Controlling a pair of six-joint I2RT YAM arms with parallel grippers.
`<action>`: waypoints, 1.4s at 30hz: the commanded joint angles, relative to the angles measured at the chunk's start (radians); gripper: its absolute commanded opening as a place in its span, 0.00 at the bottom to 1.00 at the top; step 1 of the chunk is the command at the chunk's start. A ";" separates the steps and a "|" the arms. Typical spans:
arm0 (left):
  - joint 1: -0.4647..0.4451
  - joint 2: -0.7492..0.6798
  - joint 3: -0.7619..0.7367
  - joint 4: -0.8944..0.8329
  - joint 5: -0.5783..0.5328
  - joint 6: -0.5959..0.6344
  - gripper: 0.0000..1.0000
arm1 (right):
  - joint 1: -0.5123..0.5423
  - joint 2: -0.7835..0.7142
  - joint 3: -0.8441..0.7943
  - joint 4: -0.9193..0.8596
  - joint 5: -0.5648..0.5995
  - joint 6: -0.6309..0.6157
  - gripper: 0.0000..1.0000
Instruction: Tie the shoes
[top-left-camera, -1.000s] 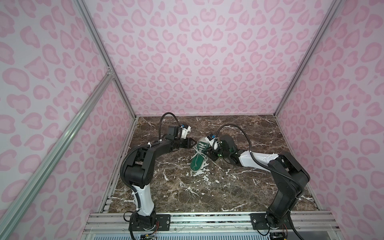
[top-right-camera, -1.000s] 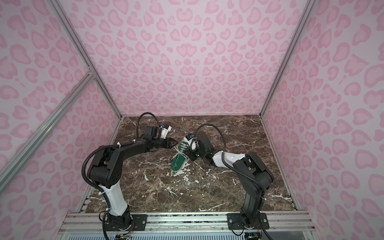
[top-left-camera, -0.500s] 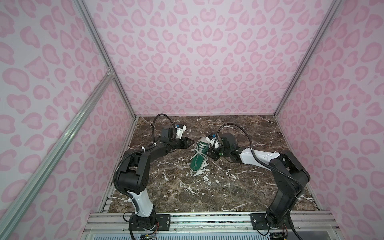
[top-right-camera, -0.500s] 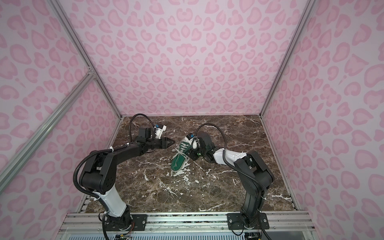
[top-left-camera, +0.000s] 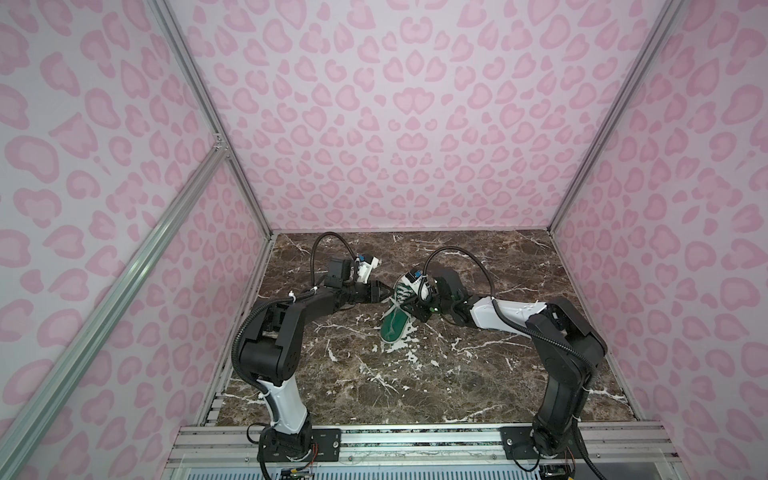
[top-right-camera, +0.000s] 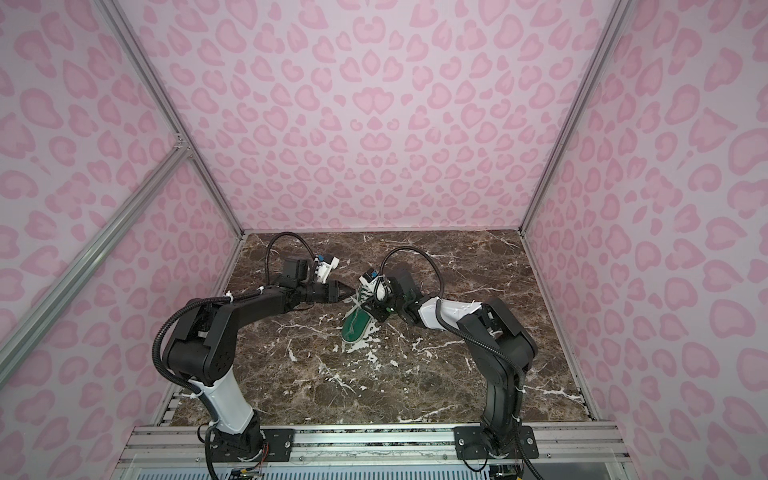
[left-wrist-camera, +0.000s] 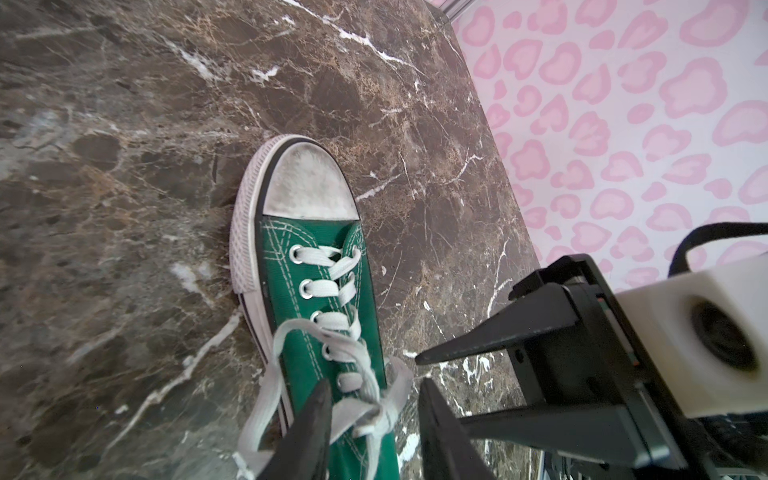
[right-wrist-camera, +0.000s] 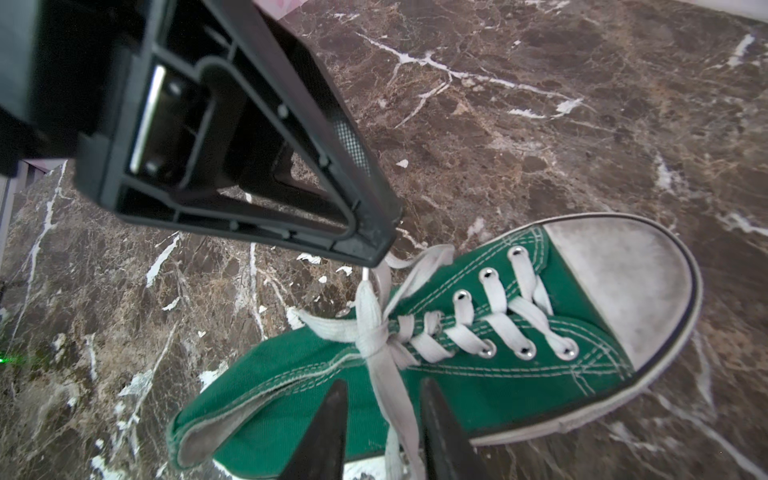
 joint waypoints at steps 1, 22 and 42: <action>-0.003 0.009 0.010 -0.003 0.018 0.008 0.38 | 0.003 0.011 0.004 0.042 -0.011 0.009 0.32; -0.008 0.006 0.018 -0.038 0.012 0.026 0.10 | 0.022 0.078 0.059 0.062 -0.024 0.026 0.30; 0.019 -0.017 0.021 -0.062 -0.016 0.038 0.03 | 0.029 0.115 0.067 0.034 -0.003 0.026 0.16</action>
